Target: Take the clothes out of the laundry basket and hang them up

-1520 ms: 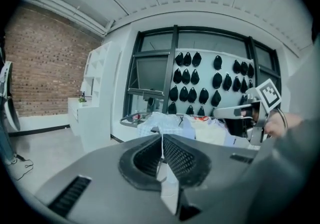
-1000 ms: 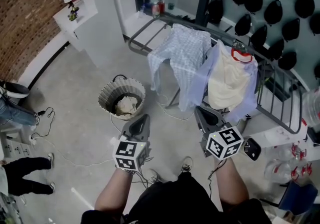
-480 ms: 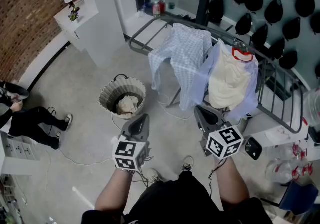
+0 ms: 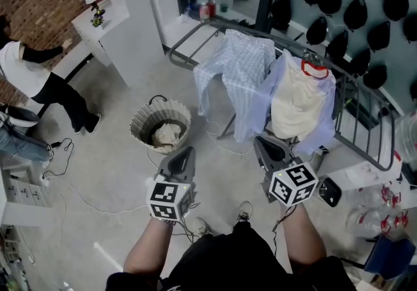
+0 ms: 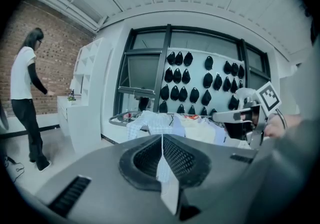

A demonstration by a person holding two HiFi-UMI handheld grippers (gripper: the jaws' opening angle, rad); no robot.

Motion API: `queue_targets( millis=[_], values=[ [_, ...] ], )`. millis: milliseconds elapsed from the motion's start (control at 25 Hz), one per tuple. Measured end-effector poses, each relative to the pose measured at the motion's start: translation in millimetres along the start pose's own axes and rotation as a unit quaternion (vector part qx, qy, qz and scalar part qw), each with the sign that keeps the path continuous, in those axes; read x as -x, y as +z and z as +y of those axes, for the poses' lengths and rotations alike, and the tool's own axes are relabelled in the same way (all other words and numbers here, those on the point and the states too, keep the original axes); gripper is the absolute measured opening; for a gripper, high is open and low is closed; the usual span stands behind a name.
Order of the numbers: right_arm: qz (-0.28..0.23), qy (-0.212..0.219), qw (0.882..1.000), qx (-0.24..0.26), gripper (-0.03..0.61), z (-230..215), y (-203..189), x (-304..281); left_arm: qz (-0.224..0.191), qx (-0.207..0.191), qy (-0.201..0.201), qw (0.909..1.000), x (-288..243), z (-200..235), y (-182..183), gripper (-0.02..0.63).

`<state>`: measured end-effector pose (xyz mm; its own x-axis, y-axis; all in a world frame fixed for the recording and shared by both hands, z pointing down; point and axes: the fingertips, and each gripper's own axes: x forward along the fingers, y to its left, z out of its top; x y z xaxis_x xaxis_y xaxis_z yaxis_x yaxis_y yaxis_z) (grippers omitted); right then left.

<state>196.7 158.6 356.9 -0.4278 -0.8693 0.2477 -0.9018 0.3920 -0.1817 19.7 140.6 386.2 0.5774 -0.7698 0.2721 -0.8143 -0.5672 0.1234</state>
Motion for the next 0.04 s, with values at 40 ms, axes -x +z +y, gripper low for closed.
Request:
queue_targets(
  millis=[40],
  values=[
    [-0.001,0.000,1.000,0.001,0.005,0.6,-0.2,1.7,0.000,-0.001,0.000,1.0000,1.2,-1.2,-0.3,0.011]
  ],
)
